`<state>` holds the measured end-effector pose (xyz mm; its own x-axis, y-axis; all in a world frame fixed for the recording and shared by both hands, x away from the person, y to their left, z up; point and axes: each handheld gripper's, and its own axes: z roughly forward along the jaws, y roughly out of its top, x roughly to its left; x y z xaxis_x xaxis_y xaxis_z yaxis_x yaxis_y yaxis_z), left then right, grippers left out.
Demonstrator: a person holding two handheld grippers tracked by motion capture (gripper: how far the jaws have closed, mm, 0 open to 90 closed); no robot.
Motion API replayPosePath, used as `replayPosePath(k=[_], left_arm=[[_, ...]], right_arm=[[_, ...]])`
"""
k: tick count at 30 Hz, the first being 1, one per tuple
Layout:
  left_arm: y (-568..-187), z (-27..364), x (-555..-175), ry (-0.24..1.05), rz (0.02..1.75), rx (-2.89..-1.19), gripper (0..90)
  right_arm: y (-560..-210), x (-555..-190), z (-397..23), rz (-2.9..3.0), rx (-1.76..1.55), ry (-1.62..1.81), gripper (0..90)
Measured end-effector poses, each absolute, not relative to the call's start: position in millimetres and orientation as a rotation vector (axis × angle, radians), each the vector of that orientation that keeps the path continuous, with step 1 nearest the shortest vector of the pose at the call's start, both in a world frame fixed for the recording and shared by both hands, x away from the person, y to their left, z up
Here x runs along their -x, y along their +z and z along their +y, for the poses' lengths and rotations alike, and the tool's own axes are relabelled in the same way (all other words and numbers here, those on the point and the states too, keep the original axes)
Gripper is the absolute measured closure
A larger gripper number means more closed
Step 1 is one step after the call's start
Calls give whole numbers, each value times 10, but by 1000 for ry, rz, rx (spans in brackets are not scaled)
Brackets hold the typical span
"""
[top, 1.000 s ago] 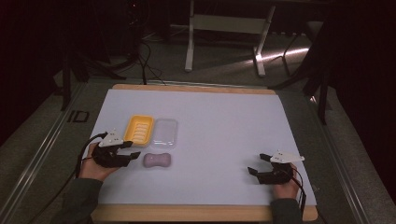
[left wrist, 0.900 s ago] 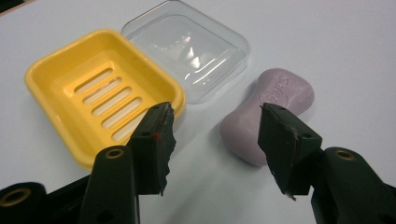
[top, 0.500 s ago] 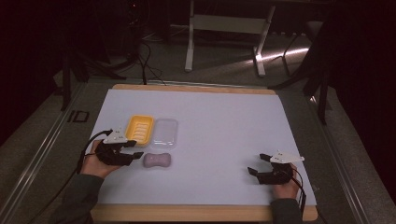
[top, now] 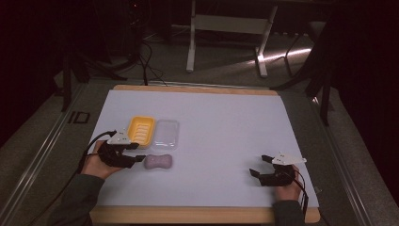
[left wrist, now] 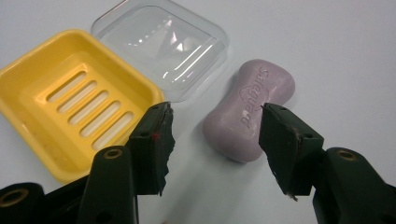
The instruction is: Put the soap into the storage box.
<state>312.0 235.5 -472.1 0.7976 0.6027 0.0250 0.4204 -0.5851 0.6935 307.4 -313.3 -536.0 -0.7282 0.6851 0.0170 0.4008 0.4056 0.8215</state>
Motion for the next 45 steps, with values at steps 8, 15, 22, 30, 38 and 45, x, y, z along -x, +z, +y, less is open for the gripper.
replayPosePath(k=[8, 15, 22, 30, 38, 45], left_arm=[[-4694, 2249, -3185, 326, 722, -2324, 438], [-4669, 2149, -3219, 333, 702, -2348, 399], [-4658, 2044, -3263, 329, 674, -2378, 386], [-4660, 1926, -3296, 305, 634, -2412, 344], [-4713, 1821, -3334, 265, 612, -2475, 331], [-4760, 1726, -3369, 245, 578, -2535, 290]], right_arm=[[-5360, -3074, -3132, 2343, -943, 1234, 183], [-5360, -3074, -3131, 2343, -939, 1234, 183], [-5360, -3073, -3132, 2343, -939, 1234, 183], [-5361, -3073, -3129, 2343, -935, 1233, 182], [-5361, -3073, -3128, 2343, -936, 1232, 183], [-5361, -3073, -3128, 2344, -935, 1232, 183]])
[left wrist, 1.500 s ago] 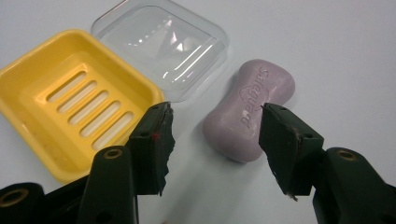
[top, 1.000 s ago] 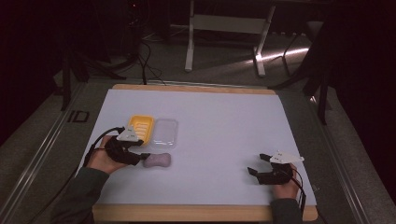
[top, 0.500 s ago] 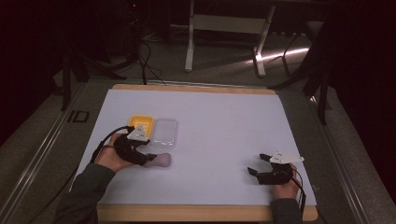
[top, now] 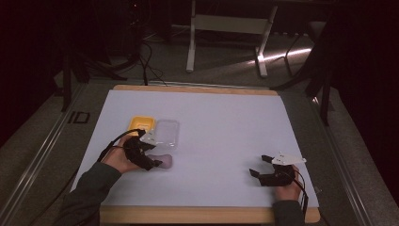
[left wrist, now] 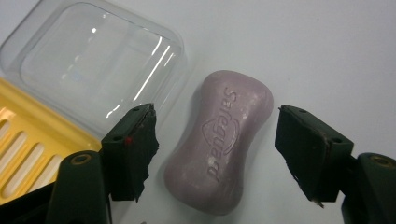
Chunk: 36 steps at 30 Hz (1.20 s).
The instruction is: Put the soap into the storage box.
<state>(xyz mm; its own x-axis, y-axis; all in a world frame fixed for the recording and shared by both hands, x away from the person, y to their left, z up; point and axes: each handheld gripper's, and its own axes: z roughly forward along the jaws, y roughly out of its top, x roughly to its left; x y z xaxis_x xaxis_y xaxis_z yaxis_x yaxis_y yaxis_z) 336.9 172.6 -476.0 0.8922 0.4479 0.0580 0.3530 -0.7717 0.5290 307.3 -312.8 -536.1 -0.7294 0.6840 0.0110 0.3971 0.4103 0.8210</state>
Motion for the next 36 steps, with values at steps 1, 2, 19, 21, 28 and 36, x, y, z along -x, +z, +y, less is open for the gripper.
replayPosePath(k=[1, 2, 19, 21, 28, 36], left_arm=[[-4762, 1715, -3374, 243, 572, -2542, 290], [-4766, 1702, -3375, 245, 570, -2548, 290], [-4873, 1550, -3413, 229, 485, -2707, 332], [-4879, 1531, -3420, 229, 472, -2721, 331], [-4888, 1471, -3430, 236, 427, -2790, 327], [-4911, 1434, -3444, 216, 393, -2825, 330]], right_arm=[[-5361, -3073, -3128, 2344, -935, 1232, 183], [-5361, -3073, -3128, 2345, -935, 1232, 182], [-5361, -3074, -3126, 2347, -938, 1231, 183], [-5362, -3075, -3127, 2347, -936, 1231, 183], [-5361, -3074, -3125, 2350, -938, 1229, 183], [-5361, -3074, -3124, 2351, -938, 1229, 183]])
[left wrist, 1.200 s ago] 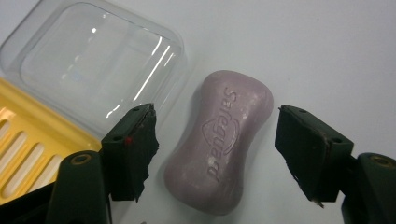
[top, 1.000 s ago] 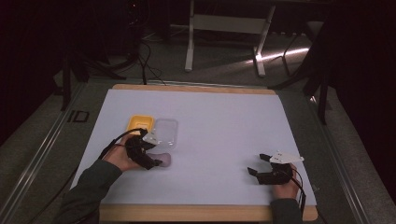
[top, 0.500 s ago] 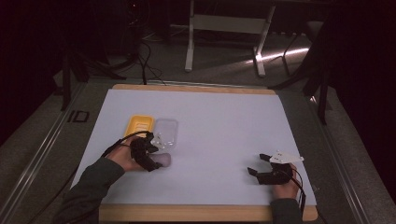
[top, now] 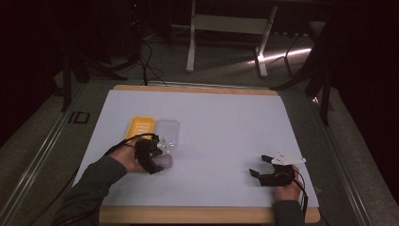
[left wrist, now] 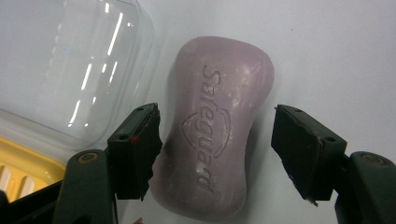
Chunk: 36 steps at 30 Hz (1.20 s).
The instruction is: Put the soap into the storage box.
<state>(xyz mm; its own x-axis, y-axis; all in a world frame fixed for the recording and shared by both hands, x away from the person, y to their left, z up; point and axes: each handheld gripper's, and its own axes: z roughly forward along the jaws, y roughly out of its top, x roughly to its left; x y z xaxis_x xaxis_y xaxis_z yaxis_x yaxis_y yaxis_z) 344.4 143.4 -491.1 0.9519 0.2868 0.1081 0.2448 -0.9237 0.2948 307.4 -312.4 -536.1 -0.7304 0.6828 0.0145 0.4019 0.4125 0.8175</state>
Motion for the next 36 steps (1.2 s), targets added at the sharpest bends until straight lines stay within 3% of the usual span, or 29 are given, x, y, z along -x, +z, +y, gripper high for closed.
replayPosePath(k=[36], left_arm=[[-4996, 1291, -3570, 114, 390, -2945, 462]], right_arm=[[-5362, -3077, -3123, 2356, -934, 1228, 183]])
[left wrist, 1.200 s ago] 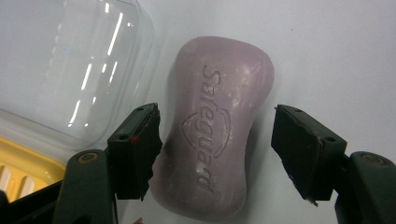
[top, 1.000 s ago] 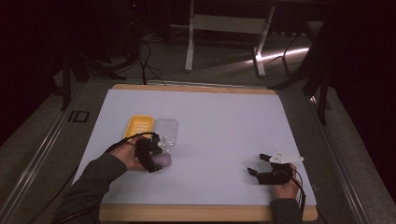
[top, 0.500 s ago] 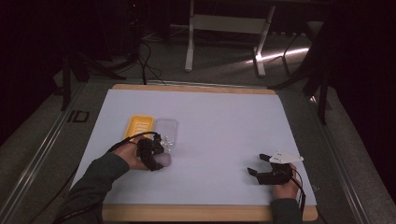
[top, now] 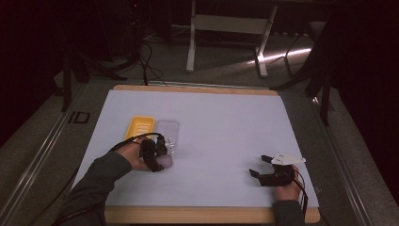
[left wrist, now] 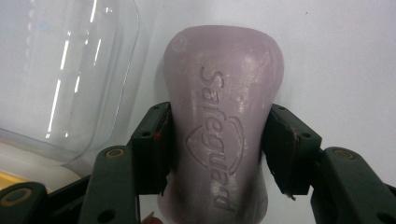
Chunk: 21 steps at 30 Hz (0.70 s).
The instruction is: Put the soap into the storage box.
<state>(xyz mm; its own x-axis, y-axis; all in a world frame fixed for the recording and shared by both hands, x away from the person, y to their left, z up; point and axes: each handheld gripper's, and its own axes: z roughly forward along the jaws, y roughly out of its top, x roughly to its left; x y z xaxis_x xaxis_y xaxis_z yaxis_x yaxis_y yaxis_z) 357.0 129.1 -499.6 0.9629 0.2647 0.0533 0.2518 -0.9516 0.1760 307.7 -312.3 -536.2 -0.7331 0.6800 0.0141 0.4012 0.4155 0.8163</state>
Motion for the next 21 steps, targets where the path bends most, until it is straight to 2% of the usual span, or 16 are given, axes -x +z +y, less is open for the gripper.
replayPosePath(k=[21], left_arm=[[-4999, 1283, -3641, 33, 418, -2960, 483]], right_arm=[[-5363, -3076, -3121, 2358, -932, 1226, 183]])
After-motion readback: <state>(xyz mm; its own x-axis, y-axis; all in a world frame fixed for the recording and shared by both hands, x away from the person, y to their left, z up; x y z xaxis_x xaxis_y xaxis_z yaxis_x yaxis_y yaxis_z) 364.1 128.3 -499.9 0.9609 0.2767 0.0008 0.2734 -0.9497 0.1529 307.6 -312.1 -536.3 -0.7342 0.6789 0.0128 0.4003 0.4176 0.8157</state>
